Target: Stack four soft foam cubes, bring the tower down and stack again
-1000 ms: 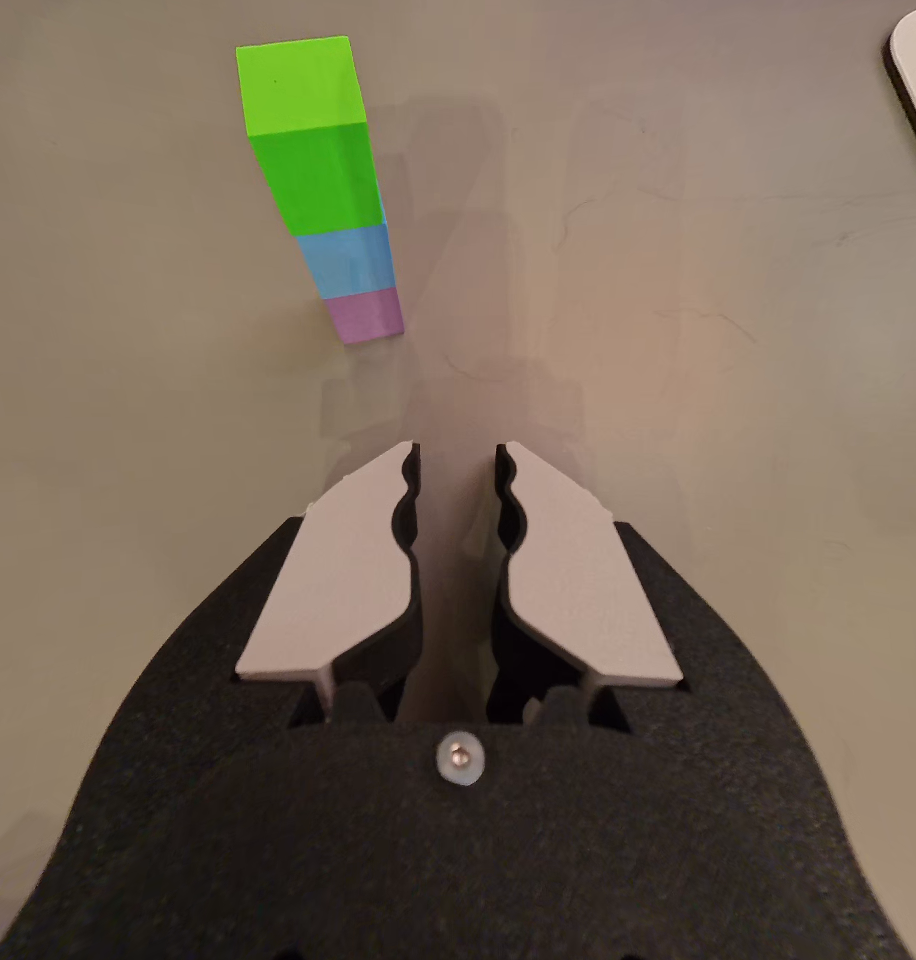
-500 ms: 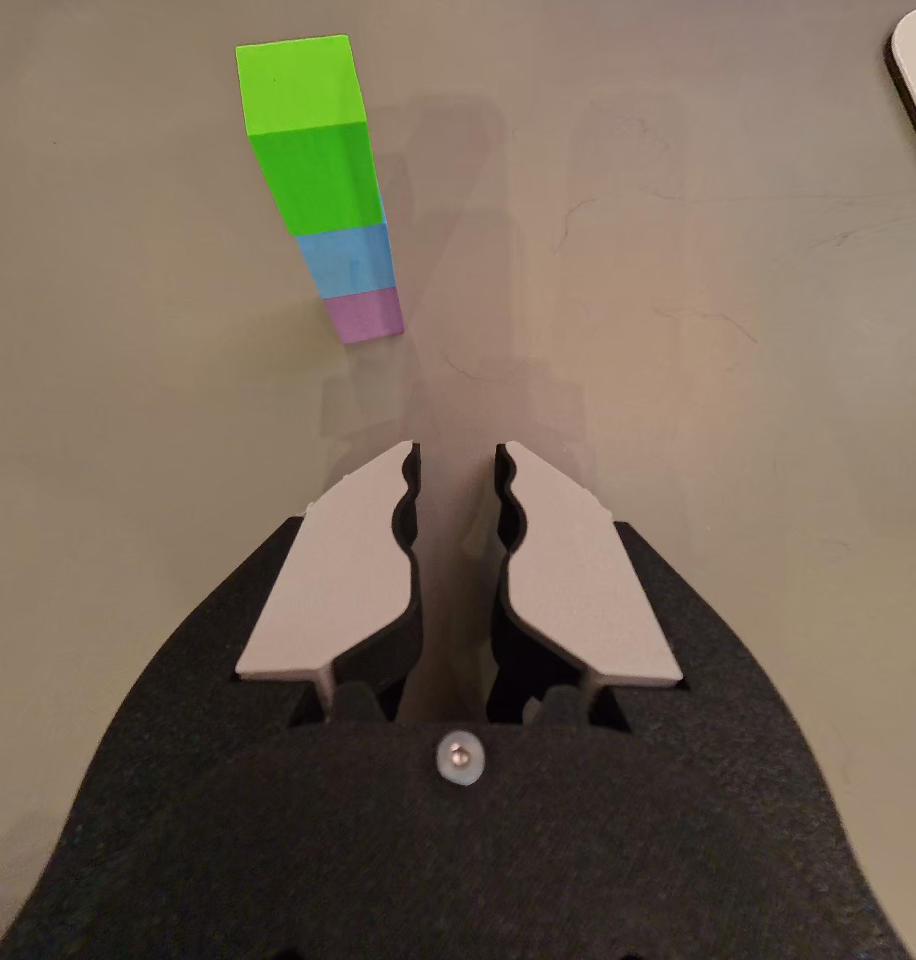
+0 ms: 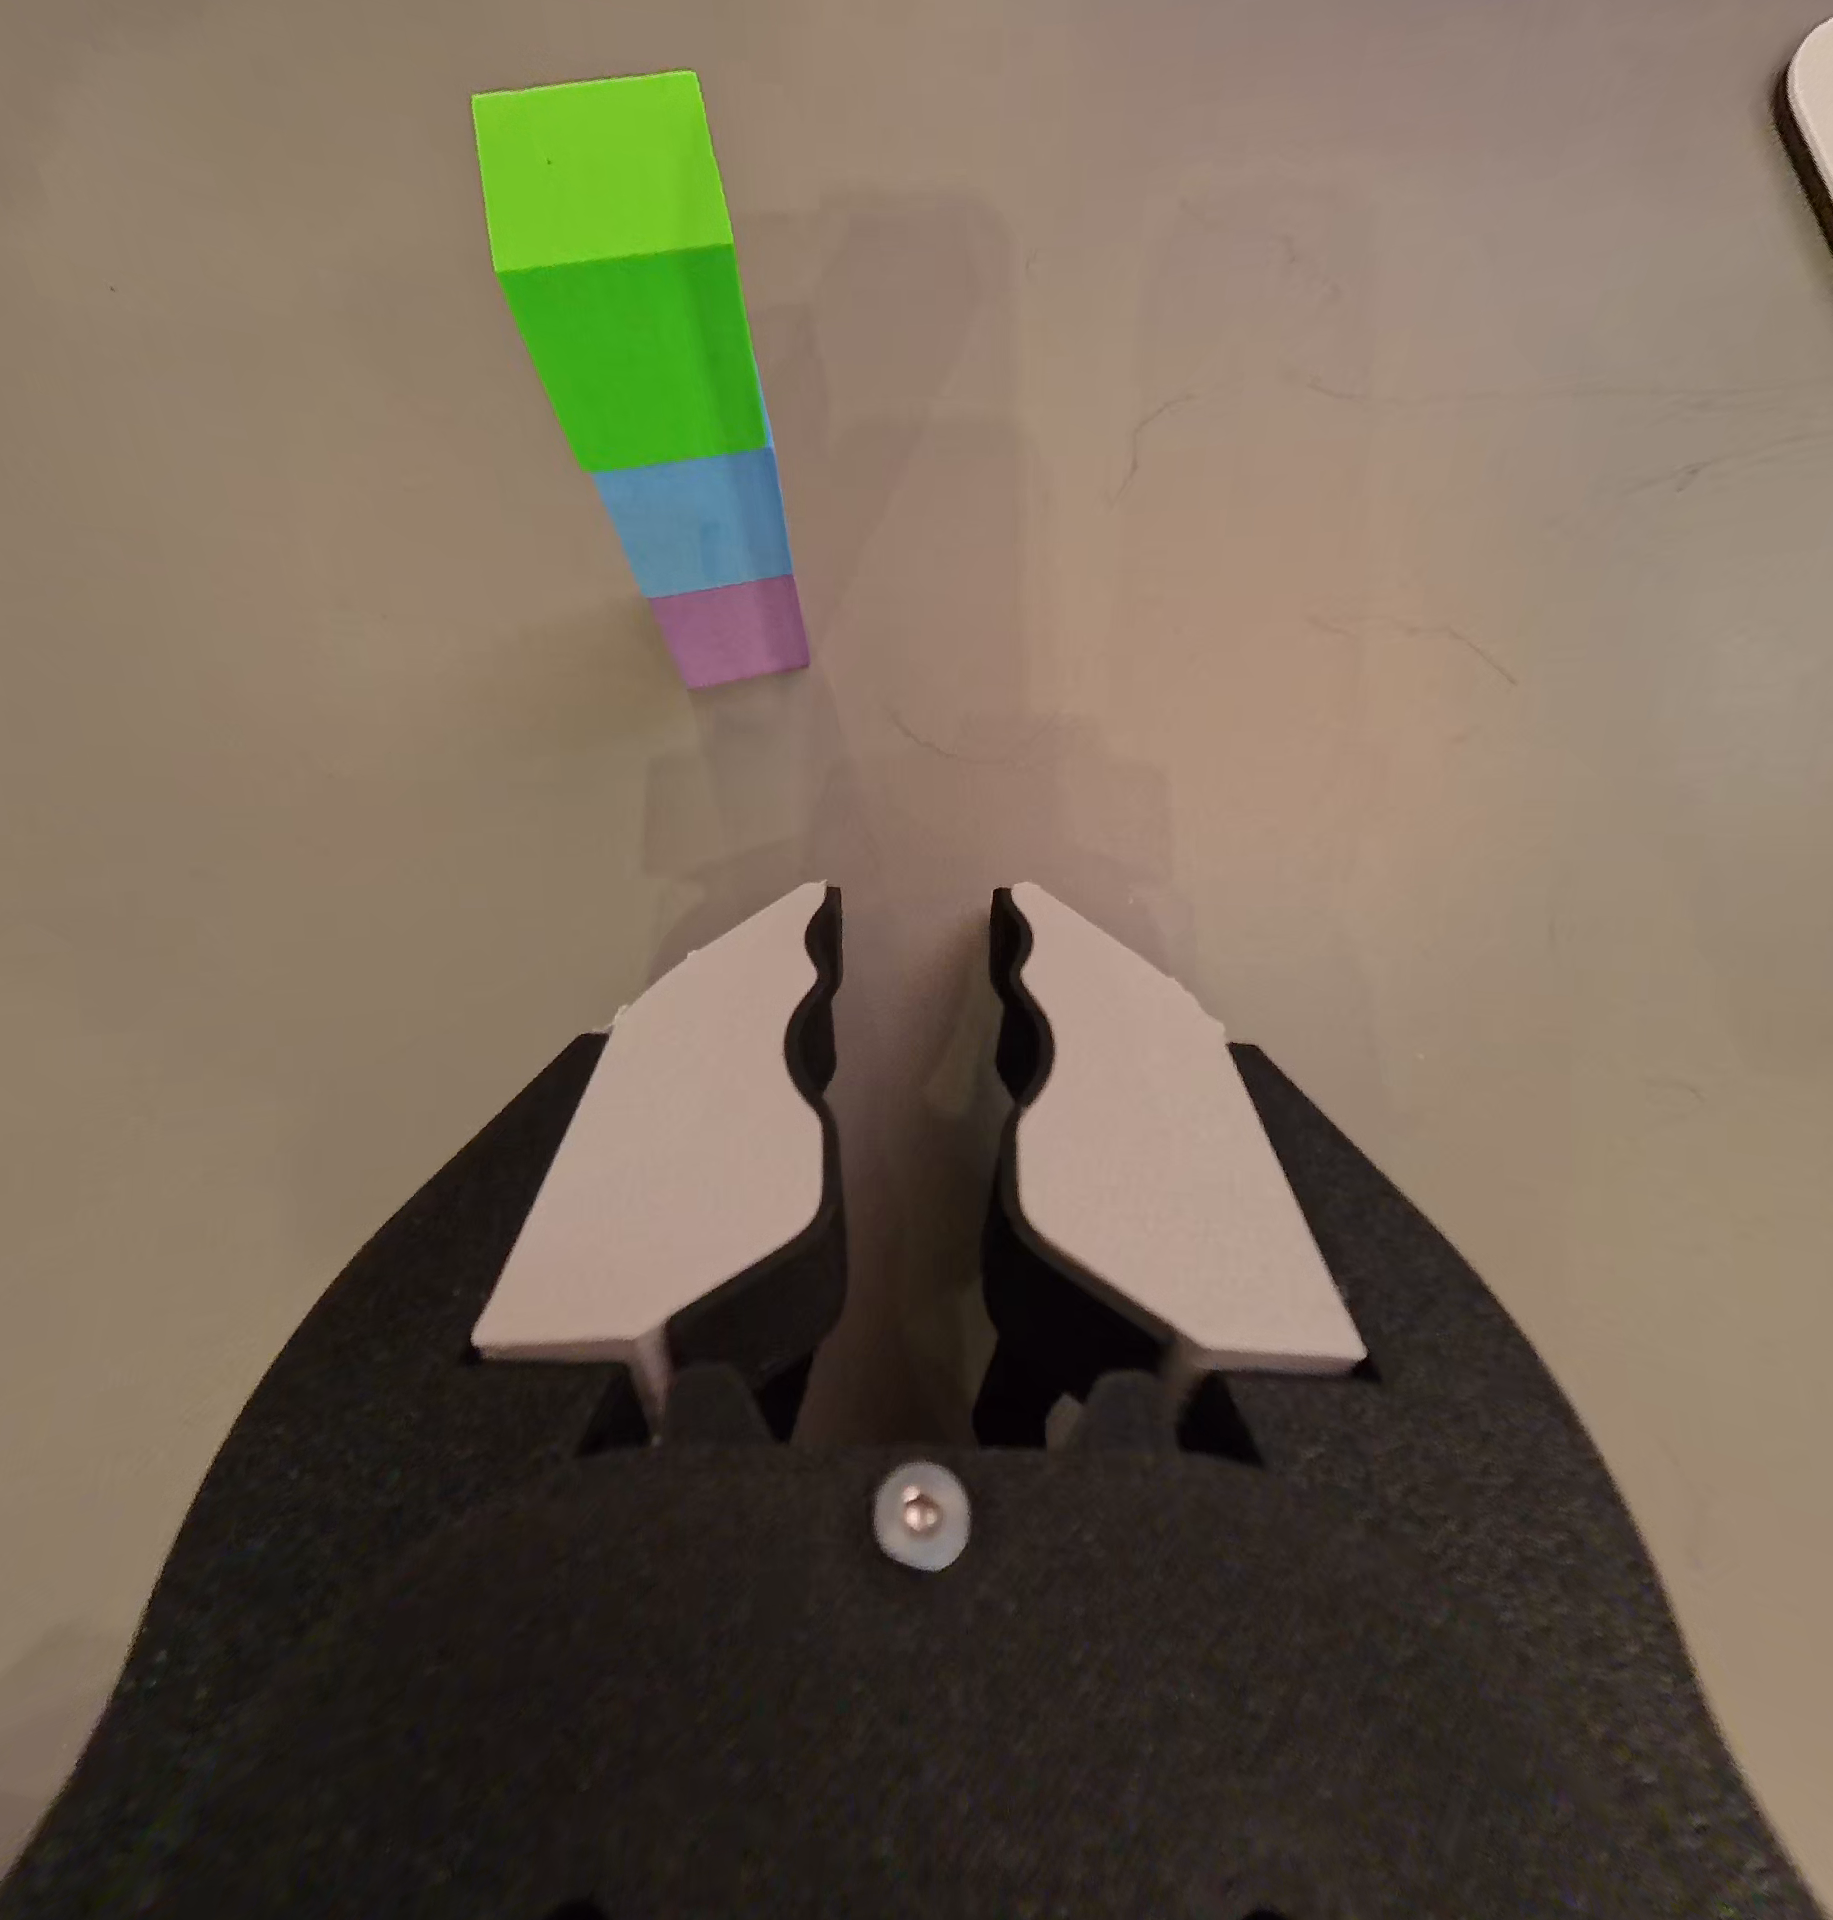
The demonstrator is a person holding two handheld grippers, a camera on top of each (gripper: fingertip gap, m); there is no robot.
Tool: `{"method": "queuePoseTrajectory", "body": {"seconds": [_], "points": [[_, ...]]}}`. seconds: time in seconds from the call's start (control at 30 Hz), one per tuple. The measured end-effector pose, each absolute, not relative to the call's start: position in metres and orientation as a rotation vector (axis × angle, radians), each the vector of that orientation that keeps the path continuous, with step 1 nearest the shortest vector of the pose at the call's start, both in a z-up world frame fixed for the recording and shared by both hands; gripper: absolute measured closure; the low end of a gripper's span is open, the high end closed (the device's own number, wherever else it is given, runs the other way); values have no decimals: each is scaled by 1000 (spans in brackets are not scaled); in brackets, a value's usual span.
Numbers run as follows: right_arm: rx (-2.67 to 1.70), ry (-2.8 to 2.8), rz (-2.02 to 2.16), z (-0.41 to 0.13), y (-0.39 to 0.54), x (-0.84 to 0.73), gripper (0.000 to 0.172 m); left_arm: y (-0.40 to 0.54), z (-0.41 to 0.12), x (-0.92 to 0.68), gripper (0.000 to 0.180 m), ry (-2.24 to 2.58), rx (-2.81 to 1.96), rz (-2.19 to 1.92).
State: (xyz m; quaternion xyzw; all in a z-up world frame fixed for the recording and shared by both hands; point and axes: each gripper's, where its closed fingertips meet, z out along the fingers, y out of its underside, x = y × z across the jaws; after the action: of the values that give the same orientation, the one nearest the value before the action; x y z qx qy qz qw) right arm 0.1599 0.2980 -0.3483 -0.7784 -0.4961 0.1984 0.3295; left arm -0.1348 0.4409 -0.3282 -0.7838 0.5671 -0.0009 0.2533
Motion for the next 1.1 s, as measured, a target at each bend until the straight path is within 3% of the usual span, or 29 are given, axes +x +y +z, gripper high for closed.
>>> {"method": "queuePoseTrajectory", "body": {"seconds": [0.27, 0.43, 1.1], "points": [[-2035, -1302, 510, -349, 298, 160, 145, 373, -251, -31, 150, 1721, -1825, -192], [-2030, -1296, 513, -347, 298, 160, 145, 332, -228, 27, 150, 1859, -1691, -265], [-2035, -1295, 526, -347, 298, 160, 146, 293, -259, 93, 150, 2126, -1558, -253]]}}
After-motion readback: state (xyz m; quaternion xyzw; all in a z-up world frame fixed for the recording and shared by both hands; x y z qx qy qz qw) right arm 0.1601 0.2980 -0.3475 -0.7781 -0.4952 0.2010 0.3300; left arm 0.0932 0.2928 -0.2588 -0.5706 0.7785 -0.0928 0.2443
